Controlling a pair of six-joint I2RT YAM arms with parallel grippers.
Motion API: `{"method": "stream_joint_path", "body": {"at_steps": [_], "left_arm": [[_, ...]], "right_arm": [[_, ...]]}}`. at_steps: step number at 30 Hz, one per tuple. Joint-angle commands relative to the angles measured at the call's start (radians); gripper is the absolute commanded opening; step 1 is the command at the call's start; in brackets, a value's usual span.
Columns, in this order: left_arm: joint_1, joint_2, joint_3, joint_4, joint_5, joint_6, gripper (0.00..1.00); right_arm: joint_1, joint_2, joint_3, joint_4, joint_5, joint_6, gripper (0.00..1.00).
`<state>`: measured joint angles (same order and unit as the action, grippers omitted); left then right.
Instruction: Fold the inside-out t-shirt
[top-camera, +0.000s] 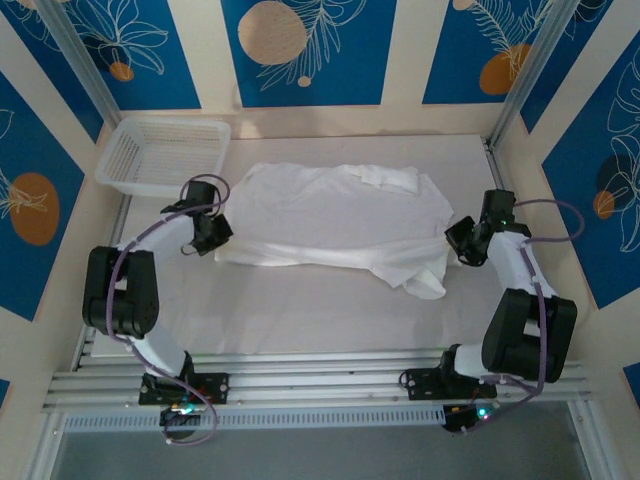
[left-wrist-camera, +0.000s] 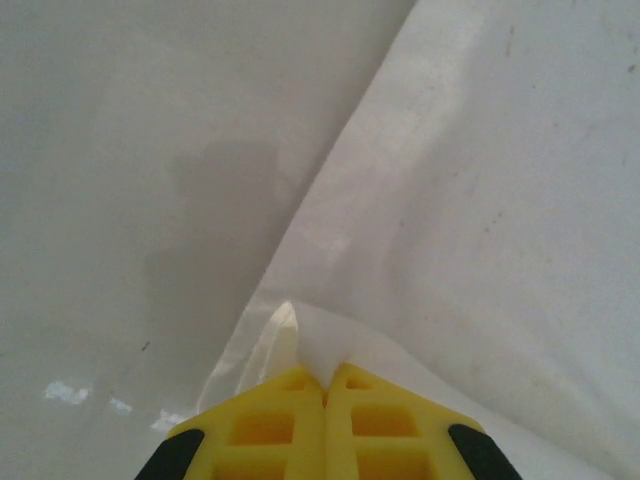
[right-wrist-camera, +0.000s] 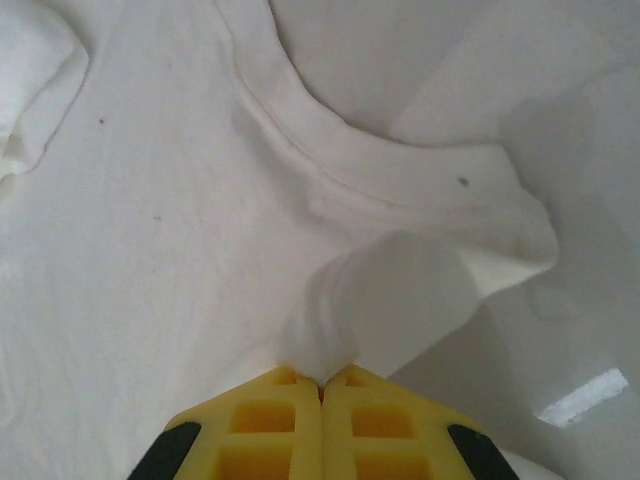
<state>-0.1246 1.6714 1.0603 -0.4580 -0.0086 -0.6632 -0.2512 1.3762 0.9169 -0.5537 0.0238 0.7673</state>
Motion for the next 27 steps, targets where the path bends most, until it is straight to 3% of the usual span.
{"method": "stream_joint_path", "body": {"at_steps": [1,13,23,25,27], "left_arm": [[0.025,0.013,0.04,0.015,-0.033,-0.023,0.0],[0.06,0.041,0.083,0.059,0.017,0.041,0.0],[0.06,0.189,0.172,0.064,0.024,0.07,0.0],[0.06,0.212,0.181,0.056,0.018,0.068,0.0],[0.06,0.215,0.176,0.06,0.022,0.061,0.0]], "right_arm": [[-0.01,0.046,0.057,0.019,-0.012,-0.021,0.0],[-0.023,0.161,0.137,0.002,-0.028,-0.051,0.0],[-0.026,0.338,0.193,0.067,-0.056,-0.088,0.0],[-0.023,0.395,0.228,0.058,-0.085,-0.111,0.07],[-0.017,0.432,0.279,-0.008,-0.09,-0.125,0.24]]}}
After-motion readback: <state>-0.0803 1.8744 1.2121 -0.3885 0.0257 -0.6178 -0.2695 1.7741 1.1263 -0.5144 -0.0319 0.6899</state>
